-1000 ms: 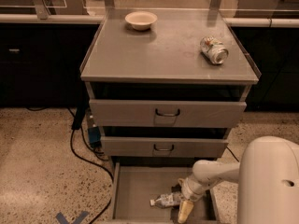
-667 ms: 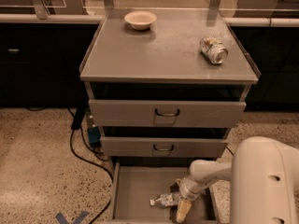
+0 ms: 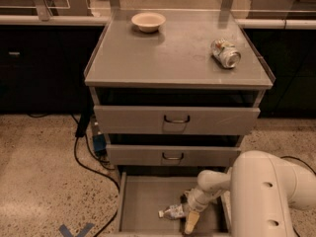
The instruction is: Pick blue plastic bottle from bottom drawer and place on counter
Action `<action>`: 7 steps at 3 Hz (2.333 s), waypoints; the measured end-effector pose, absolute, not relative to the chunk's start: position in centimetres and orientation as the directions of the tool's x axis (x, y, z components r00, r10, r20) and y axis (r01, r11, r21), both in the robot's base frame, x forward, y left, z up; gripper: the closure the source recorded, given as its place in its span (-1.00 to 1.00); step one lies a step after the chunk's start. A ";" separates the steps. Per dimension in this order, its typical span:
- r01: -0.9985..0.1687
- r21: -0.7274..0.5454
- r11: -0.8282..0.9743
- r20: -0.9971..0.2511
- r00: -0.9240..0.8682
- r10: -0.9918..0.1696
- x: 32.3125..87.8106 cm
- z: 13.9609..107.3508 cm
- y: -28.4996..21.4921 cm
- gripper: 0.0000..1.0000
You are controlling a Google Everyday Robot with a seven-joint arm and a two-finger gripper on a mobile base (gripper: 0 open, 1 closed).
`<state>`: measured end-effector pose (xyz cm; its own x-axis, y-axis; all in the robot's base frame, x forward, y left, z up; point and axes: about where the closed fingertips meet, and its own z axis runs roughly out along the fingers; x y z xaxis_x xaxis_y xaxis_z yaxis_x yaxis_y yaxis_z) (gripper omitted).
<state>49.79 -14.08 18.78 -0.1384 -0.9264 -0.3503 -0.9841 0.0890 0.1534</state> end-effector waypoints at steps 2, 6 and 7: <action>-0.987 0.121 0.101 -0.338 -0.137 -0.931 50.4 14.9 -14.2 -1.00; -0.994 0.085 0.075 -0.327 -0.099 -0.940 52.7 13.7 -12.8 -1.00; -0.997 0.054 0.054 -0.326 -0.069 -0.943 54.0 16.6 -12.2 -1.00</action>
Offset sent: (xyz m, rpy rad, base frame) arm 0.0175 -0.0015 -0.0566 -0.0366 -0.0771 -0.0163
